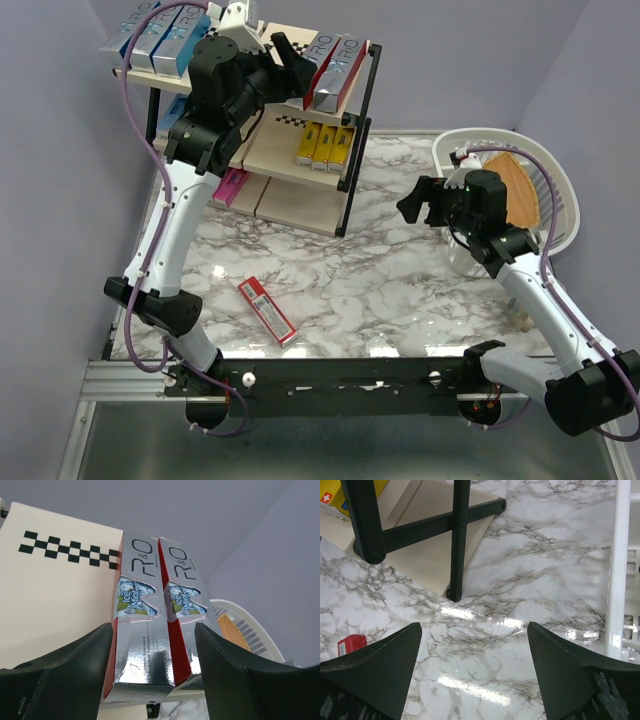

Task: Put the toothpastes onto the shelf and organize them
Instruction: Place the toothpaste on the shelf.

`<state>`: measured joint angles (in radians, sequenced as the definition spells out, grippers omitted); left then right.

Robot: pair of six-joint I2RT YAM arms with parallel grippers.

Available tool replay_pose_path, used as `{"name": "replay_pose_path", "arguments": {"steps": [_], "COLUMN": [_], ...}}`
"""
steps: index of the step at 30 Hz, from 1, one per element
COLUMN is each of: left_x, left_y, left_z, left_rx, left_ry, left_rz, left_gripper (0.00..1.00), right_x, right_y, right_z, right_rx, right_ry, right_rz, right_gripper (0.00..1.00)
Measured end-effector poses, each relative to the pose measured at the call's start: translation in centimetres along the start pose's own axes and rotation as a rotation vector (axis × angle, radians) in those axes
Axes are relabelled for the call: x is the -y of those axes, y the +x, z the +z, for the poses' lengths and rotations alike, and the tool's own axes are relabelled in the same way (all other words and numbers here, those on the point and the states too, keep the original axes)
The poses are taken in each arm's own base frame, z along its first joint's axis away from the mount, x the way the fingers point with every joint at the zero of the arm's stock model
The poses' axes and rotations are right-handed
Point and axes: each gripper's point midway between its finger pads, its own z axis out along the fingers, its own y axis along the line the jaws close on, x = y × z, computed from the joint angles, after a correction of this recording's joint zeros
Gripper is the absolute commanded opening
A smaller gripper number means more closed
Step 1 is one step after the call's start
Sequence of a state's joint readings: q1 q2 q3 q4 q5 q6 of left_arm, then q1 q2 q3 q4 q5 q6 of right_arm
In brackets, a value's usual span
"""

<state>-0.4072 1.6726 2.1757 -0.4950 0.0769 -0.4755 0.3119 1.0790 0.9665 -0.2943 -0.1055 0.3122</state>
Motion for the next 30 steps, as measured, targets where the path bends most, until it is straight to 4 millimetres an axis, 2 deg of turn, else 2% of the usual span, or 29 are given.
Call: {"name": "replay_pose_path", "arguments": {"steps": [6, 17, 25, 30], "left_x": [0.7, 0.5, -1.8, -1.3], "left_y": [-1.4, -1.3, 0.6, 0.6], "left_z": [-0.7, -0.6, 0.1, 0.2], "left_rx": [0.048, 0.052, 0.024, 0.022], "left_ry": [0.022, 0.009, -0.084, -0.062], "left_rz": [-0.009, -0.039, -0.042, -0.06], "left_gripper": [0.72, 0.71, 0.71, 0.71], "right_x": [-0.1, -0.2, -0.1, -0.1], "right_y": [0.1, 0.1, 0.3, 0.3], "right_z": [0.0, 0.0, -0.1, -0.1], "right_rx": [-0.005, -0.005, -0.011, -0.012], "right_ry": [-0.008, -0.011, -0.01, -0.01], "right_rz": [0.001, 0.001, 0.001, 0.001], "right_gripper": [0.95, 0.95, 0.95, 0.95]}}
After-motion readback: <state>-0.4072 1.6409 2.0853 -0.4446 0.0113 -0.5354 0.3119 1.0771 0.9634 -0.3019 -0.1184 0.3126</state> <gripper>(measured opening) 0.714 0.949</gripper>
